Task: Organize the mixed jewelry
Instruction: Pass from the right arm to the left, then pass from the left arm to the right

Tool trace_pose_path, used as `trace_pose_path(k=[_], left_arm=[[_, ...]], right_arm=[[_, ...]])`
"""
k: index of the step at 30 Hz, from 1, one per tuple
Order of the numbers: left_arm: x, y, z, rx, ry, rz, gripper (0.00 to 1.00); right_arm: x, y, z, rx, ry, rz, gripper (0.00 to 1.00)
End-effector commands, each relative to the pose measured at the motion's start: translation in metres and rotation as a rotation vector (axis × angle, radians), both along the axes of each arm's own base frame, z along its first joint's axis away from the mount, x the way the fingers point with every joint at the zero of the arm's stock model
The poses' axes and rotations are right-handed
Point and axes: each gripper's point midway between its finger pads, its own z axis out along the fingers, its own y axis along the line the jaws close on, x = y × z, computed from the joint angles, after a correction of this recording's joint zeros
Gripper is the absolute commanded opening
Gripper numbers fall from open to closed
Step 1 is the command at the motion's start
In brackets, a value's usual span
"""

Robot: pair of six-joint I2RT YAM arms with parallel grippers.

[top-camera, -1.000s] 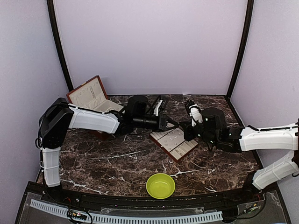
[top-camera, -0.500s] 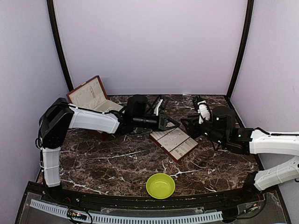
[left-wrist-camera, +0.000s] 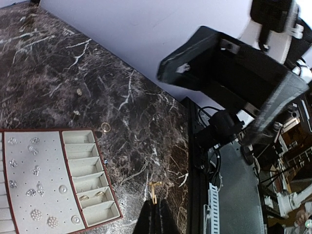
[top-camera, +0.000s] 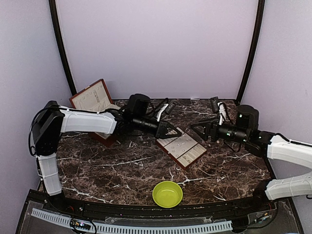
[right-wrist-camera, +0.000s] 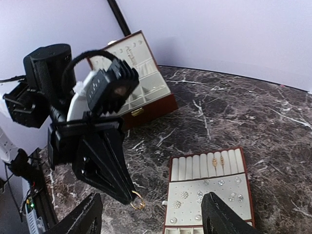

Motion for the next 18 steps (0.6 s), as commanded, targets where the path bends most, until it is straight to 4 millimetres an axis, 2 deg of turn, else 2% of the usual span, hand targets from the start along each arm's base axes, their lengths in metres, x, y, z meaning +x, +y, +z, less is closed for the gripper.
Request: trace_pose_path(k=[1, 8, 18], left_arm=[[-0.021, 0.028, 0.052, -0.107, -0.131, -0.147, 0.0], [-0.03, 0.047, 0.074, -0.213, -0.163, -0.241, 0.0], [-0.038, 0.052, 0.075, -0.232, -0.198, -0.268, 0.0]], right_arm=[[-0.032, 0.016, 0.013, 0.117, 0.084, 0.242, 0.69], [-0.041, 0.032, 0.019, 0.166, 0.147, 0.355, 0.56], [-0.038, 0.057, 0.031, 0.223, 0.139, 0.414, 0.45]])
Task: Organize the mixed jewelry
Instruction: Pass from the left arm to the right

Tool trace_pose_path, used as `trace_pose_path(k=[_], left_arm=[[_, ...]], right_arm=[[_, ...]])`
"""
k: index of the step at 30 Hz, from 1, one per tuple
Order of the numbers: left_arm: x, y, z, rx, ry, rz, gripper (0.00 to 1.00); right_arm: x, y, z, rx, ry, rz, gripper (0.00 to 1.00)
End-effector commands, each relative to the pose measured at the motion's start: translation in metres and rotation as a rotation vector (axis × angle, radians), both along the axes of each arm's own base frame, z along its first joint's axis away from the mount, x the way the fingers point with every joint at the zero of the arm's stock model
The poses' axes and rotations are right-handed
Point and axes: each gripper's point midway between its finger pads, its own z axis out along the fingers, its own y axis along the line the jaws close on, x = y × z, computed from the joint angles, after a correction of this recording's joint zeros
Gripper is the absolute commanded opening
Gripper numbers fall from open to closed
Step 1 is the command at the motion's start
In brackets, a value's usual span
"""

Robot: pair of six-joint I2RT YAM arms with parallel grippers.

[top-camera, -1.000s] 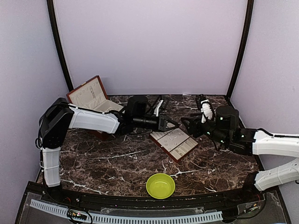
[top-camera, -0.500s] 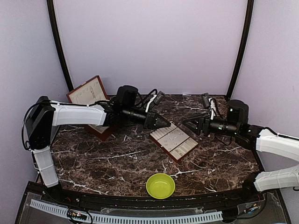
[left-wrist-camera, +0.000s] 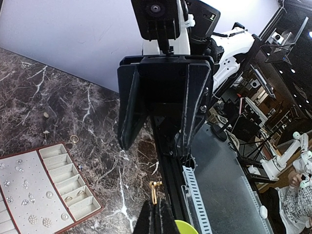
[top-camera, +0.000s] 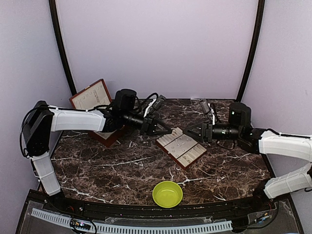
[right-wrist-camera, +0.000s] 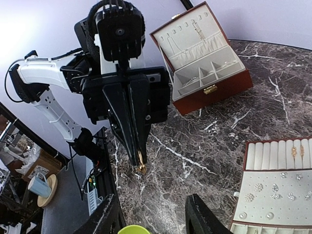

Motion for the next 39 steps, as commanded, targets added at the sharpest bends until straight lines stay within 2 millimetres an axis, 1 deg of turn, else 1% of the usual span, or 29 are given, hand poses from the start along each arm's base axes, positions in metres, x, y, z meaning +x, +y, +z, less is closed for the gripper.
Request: trace_pose_path(k=[1, 6, 9, 22, 25, 30, 39], left_arm=[[-0.015, 0.008, 0.026, -0.072, -0.079, -0.048, 0.0], [-0.016, 0.008, 0.028, -0.08, -0.085, -0.053, 0.0], [-0.016, 0.008, 0.028, -0.083, -0.088, -0.047, 0.0], [-0.017, 0.009, 0.027, -0.088, -0.087, -0.05, 0.0], [-0.017, 0.009, 0.027, -0.088, -0.088, -0.049, 0.0], [-0.017, 0.009, 0.026, -0.086, -0.088, -0.05, 0.0], [-0.017, 0.009, 0.024, -0.082, -0.091, -0.049, 0.0]], right_arm=[[-0.001, 0.019, 0.029, 0.089, -0.051, 0.058, 0.43], [-0.004, 0.033, 0.031, 0.099, -0.049, 0.093, 0.34], [-0.006, 0.037, 0.029, 0.101, -0.04, 0.104, 0.32], [-0.001, 0.045, 0.023, 0.103, -0.017, 0.099, 0.25], [-0.001, 0.046, 0.021, 0.102, -0.013, 0.098, 0.2], [-0.001, 0.046, 0.023, 0.107, -0.014, 0.096, 0.18], [0.001, 0.048, 0.02, 0.108, -0.001, 0.095, 0.1]])
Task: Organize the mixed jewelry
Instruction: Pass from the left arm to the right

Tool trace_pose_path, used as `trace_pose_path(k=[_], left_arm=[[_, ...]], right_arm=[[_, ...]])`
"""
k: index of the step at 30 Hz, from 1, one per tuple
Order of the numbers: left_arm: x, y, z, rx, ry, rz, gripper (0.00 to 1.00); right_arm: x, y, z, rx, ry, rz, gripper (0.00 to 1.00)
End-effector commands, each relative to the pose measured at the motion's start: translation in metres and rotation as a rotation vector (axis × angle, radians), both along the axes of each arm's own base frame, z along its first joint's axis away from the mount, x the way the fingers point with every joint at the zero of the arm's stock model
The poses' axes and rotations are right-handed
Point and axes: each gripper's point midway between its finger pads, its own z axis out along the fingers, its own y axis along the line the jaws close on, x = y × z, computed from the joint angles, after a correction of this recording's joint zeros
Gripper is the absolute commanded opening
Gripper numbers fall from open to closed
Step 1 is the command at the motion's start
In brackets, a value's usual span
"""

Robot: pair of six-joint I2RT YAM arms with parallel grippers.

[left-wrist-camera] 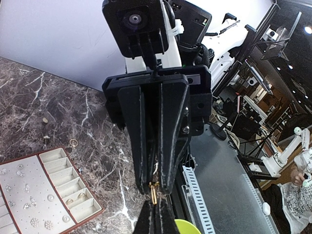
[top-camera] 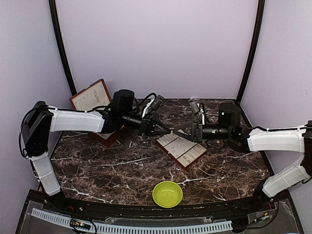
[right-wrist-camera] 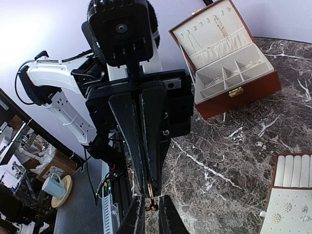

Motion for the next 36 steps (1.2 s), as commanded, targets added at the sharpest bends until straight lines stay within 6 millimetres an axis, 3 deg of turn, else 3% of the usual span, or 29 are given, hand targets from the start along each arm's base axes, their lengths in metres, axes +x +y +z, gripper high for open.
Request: trace_pose_path(k=[1, 7, 9, 12, 17, 22, 27, 36], left_arm=[[-0.01, 0.006, 0.022, -0.05, -0.061, -0.02, 0.0], [-0.009, 0.006, 0.019, -0.044, -0.062, -0.014, 0.0], [-0.008, 0.006, 0.018, -0.04, -0.061, -0.008, 0.05], [-0.006, 0.006, 0.018, -0.032, -0.058, 0.007, 0.31], [0.005, 0.017, 0.015, -0.003, -0.053, 0.076, 0.49], [0.027, 0.045, 0.021, -0.004, -0.023, 0.187, 0.51], [0.053, 0.07, 0.015, 0.074, -0.088, 0.345, 0.51], [0.062, 0.102, 0.016, 0.166, -0.16, 0.468, 0.53]], right_arm=[[0.002, 0.006, 0.019, 0.046, -0.043, 0.003, 0.09], [0.006, 0.004, 0.018, 0.043, -0.046, -0.023, 0.05], [0.006, 0.004, 0.018, 0.042, -0.049, -0.027, 0.03], [0.008, 0.004, 0.015, 0.018, -0.056, -0.036, 0.03], [0.021, -0.002, -0.002, -0.125, -0.1, -0.091, 0.02], [0.035, -0.011, -0.024, -0.286, -0.14, -0.146, 0.02], [0.05, -0.013, -0.045, -0.409, -0.16, -0.17, 0.03], [0.086, -0.008, -0.083, -0.583, -0.187, -0.217, 0.02]])
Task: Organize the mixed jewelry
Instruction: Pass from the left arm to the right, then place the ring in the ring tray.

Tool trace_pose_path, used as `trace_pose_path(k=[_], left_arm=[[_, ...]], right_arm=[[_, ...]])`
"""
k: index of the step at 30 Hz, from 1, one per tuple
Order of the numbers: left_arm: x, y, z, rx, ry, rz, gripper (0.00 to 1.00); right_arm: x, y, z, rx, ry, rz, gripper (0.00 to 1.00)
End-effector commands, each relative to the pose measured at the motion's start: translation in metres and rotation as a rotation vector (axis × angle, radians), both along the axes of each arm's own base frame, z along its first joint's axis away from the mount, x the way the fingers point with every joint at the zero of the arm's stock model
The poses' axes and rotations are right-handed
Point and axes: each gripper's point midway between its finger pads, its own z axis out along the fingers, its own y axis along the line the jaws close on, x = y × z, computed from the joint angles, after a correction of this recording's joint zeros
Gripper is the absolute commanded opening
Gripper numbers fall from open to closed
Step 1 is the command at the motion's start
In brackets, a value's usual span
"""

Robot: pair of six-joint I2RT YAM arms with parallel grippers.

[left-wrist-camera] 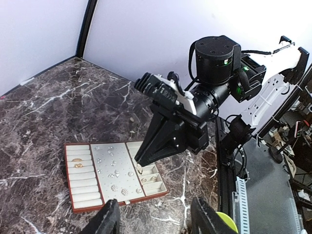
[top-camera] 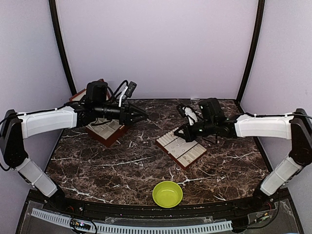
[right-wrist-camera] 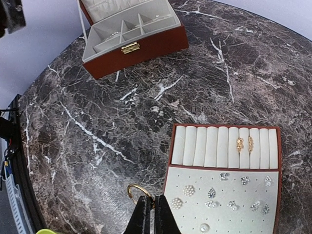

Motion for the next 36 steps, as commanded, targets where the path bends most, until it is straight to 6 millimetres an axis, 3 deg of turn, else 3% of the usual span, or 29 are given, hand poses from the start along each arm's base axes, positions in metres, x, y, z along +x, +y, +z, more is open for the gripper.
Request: trace_pose_path(k=[1, 8, 20, 36], left_arm=[[0.003, 0.019, -0.012, 0.091, -0.03, 0.081, 0.53], [0.003, 0.027, -0.018, 0.13, -0.034, 0.119, 0.53], [0.0, 0.032, -0.018, 0.146, -0.055, 0.126, 0.53], [0.0, 0.031, -0.019, 0.147, -0.054, 0.119, 0.54]], right_arm=[[0.022, 0.005, -0.009, -0.092, -0.065, -0.015, 0.02], [0.052, 0.012, -0.046, -0.194, -0.062, -0.035, 0.0], [0.093, 0.005, -0.08, -0.28, -0.054, -0.089, 0.01], [0.114, -0.006, -0.102, -0.344, -0.061, -0.149, 0.02]])
